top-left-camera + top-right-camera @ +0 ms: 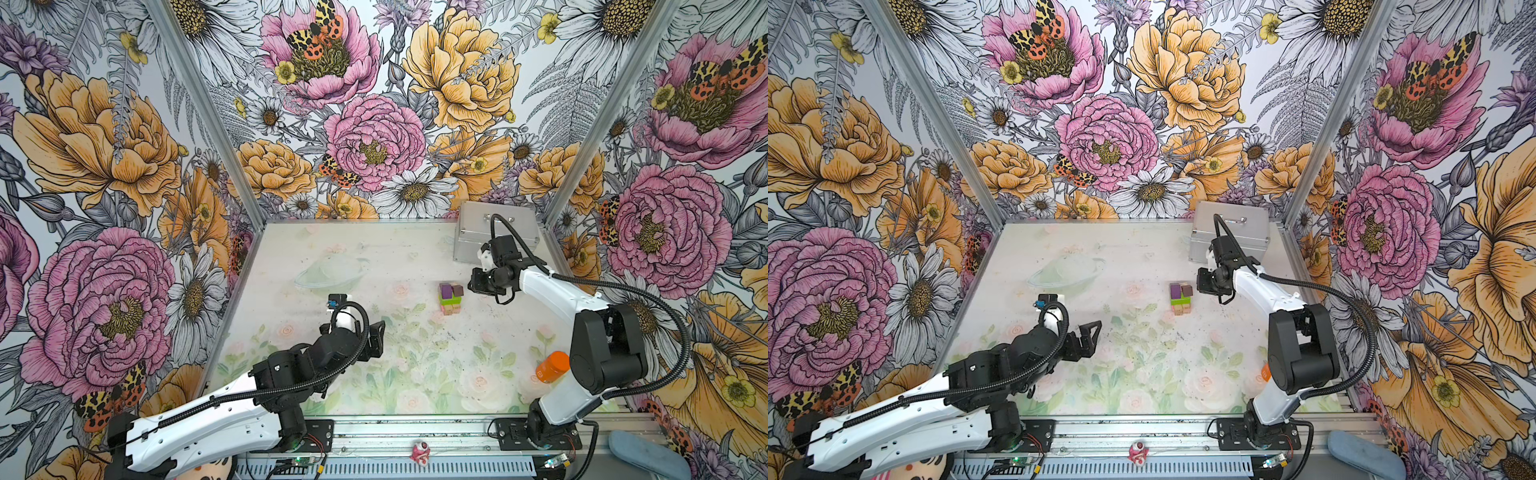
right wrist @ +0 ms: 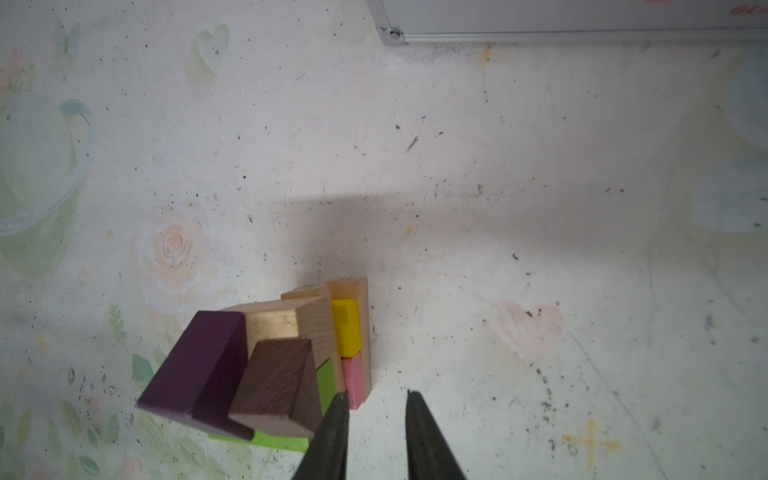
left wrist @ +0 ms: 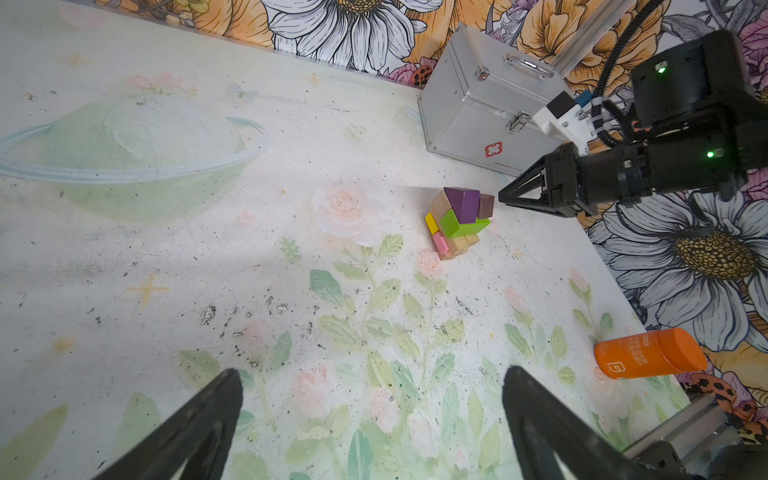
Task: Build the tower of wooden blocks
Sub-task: 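Lift the open right gripper up off the stack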
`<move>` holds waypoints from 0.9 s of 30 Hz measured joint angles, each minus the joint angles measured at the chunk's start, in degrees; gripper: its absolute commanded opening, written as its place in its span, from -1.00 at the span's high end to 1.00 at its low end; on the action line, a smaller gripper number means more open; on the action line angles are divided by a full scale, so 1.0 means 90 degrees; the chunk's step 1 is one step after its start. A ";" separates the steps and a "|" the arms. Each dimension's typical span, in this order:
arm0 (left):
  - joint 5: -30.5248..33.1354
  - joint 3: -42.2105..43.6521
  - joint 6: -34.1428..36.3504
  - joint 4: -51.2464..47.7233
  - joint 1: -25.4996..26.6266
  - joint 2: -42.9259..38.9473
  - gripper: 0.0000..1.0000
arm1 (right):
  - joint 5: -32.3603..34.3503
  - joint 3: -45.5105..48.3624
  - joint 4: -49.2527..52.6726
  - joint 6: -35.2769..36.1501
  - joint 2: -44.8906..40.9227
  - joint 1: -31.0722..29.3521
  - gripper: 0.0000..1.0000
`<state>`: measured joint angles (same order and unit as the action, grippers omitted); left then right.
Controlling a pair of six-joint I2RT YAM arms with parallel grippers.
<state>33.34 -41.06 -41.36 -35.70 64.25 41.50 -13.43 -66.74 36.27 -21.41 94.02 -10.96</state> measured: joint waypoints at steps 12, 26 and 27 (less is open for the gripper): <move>0.0000 0.0000 0.0000 0.0002 0.0000 -0.0005 -0.98 | -0.0044 0.0051 -0.0068 -0.0022 0.0019 -0.0211 0.47; 0.0000 0.0002 0.0000 0.0002 0.0000 -0.0153 -0.98 | -0.0044 0.0063 -0.0073 -0.0022 0.0053 -0.0223 0.46; 0.0000 0.0002 0.0000 0.0002 0.0000 -0.0153 -0.98 | -0.0044 0.0063 -0.0075 -0.0022 0.0068 -0.0223 0.46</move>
<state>33.34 -41.04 -41.36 -35.68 64.25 40.12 -13.82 -66.17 35.59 -21.61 94.63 -12.97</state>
